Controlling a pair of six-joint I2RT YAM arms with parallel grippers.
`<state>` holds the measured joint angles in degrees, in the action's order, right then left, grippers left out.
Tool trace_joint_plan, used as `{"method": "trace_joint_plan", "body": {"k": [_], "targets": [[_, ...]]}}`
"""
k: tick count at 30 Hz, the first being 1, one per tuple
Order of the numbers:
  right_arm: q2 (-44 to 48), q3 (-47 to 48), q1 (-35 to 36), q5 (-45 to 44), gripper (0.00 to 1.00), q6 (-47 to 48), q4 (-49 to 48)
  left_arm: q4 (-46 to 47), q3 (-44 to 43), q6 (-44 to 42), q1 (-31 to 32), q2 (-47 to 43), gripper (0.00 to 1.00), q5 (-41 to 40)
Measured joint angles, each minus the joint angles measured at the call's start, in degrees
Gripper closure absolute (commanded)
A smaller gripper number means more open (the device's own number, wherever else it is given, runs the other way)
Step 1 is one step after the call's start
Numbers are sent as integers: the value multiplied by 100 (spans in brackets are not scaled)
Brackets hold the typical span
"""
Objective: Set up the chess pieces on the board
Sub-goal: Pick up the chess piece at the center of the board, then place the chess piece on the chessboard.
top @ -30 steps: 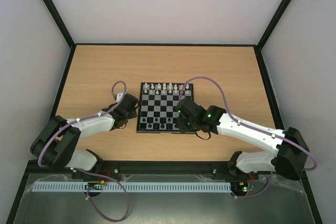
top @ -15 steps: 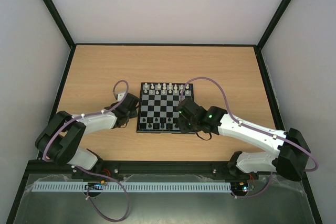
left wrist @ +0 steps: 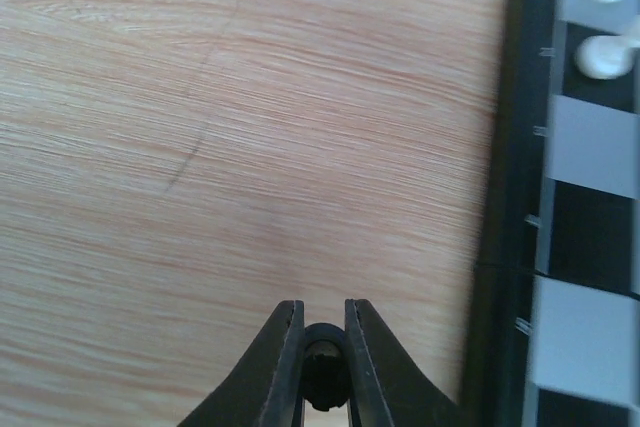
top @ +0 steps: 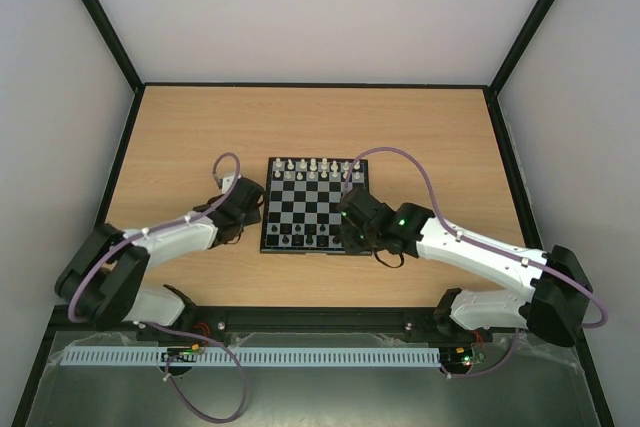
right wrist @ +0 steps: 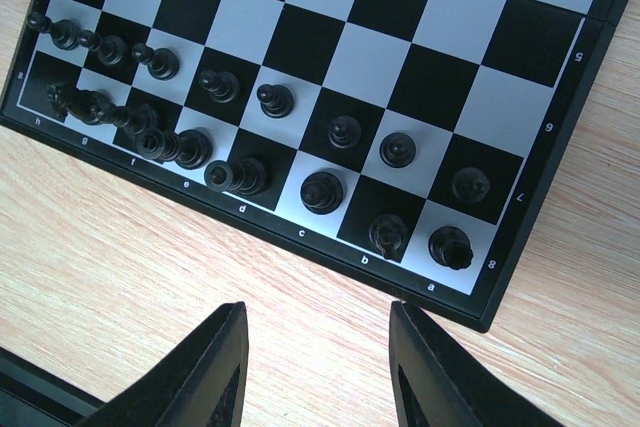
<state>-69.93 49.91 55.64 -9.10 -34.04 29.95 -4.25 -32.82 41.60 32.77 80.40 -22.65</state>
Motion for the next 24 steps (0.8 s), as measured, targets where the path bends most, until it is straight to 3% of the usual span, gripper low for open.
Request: {"method": "trace_joint_plan", "body": {"k": [13,24], "targets": [[503,0,0,-42,60,-66,240,-1515,-356,407,1733,-1547,91,-33],[570,0,0,-55,60,-107,306,-1895,-356,863,2581,-1207,89,-48]]}}
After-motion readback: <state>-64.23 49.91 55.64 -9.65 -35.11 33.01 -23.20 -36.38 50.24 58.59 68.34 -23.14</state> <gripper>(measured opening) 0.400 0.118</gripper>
